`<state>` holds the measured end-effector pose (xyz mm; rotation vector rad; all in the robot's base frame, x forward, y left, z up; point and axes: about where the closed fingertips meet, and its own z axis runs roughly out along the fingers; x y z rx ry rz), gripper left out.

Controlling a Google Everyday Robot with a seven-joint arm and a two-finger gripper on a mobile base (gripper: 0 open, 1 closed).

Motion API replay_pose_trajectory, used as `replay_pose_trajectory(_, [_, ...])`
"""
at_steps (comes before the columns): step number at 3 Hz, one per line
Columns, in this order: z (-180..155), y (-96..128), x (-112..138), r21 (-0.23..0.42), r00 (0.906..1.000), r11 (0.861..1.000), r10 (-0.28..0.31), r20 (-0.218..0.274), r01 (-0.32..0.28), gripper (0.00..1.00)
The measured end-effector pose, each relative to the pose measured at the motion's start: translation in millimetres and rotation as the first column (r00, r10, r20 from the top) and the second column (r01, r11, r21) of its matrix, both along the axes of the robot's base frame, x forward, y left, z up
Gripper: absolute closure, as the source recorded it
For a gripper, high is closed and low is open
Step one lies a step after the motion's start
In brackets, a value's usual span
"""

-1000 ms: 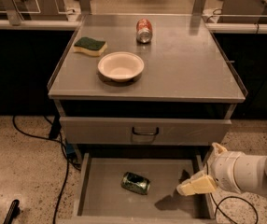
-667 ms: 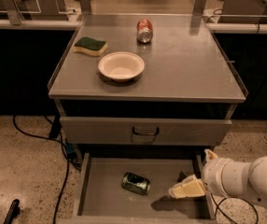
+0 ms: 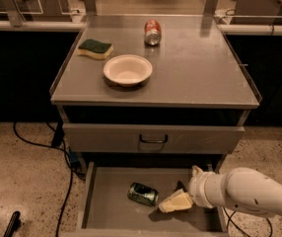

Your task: Pick green can from middle drawer and place on counter

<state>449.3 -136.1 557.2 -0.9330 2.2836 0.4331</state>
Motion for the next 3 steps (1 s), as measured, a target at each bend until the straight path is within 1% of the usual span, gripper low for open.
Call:
replay_pose_trajectory(1, [-3, 6, 1, 0.004, 0.9999, 1.0, 0.012, -0.006, -0.012, 0.0])
replay_pose_trajectory(2, [-4, 4, -4, -0.015, 0.9997, 1.0, -0.02, 0.012, 0.02, 0.0])
replay_pose_trajectory(3, [-30, 13, -3, 0.005, 0.998, 0.998, -0.06, 0.022, 0.06, 0.0])
